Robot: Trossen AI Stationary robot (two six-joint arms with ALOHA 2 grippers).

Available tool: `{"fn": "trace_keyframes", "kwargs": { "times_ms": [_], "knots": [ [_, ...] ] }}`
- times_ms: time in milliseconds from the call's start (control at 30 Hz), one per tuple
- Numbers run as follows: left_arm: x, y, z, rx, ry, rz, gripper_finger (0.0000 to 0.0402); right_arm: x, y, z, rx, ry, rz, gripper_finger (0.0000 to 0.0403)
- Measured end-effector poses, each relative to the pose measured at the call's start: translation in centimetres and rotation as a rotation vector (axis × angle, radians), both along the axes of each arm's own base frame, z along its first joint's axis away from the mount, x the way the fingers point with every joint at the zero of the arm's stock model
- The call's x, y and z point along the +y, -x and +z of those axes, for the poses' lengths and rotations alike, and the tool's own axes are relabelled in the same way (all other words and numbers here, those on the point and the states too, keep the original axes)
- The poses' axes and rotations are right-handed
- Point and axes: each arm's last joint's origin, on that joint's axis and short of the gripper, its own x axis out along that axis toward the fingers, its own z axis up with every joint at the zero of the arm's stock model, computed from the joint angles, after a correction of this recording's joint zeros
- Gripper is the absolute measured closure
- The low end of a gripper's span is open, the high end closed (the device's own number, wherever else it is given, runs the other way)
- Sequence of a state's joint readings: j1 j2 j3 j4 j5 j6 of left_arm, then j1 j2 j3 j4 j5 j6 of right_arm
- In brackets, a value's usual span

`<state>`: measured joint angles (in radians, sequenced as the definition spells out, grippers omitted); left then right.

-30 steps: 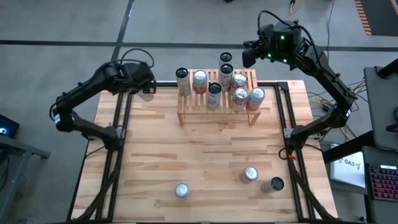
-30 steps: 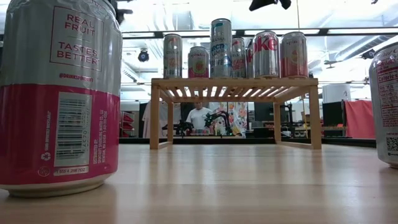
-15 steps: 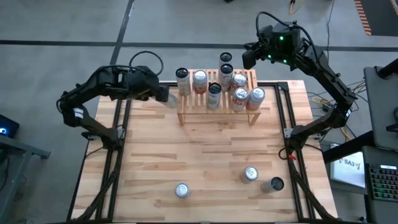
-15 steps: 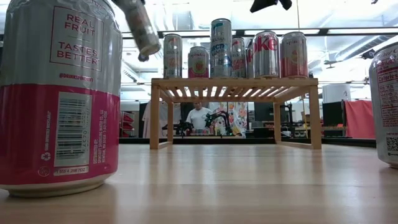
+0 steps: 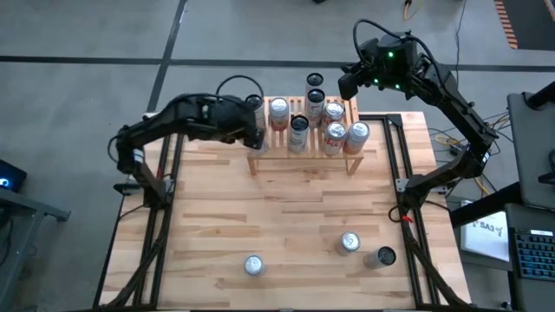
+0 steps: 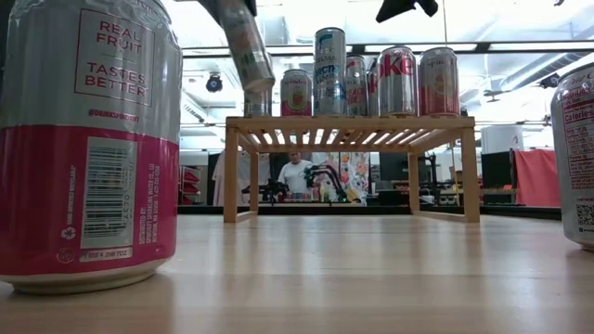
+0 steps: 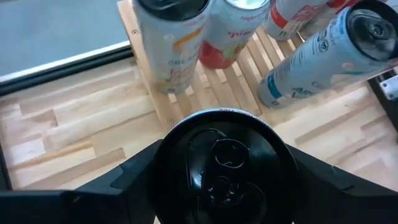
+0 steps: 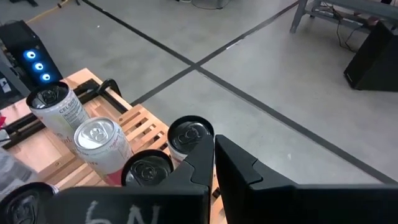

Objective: Place canned beverage on shelf
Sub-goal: Put the white and yellow soda can on the shelf aligned with the other white and yellow soda can

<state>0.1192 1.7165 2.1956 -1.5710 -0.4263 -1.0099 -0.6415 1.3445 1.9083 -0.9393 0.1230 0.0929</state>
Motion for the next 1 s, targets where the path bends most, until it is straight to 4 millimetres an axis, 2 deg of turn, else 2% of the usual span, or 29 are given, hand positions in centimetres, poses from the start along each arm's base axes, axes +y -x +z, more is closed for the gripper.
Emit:
{"fn": "trace_keyframes", "kwargs": {
  "times_ms": [333, 1000],
  "knots": [
    [1.0, -1.9, 0.0, 0.010, -0.034, -0.018, 0.0149, 0.1, 0.1, 0.0, 0.003, -0.003, 0.000, 0.0394],
    [1.6, -2.2, -1.5, 0.119, -0.084, -0.042, 0.0150, 0.1, 0.1, 0.0, 0.006, -0.005, 0.000, 0.0394]
  ]
}}
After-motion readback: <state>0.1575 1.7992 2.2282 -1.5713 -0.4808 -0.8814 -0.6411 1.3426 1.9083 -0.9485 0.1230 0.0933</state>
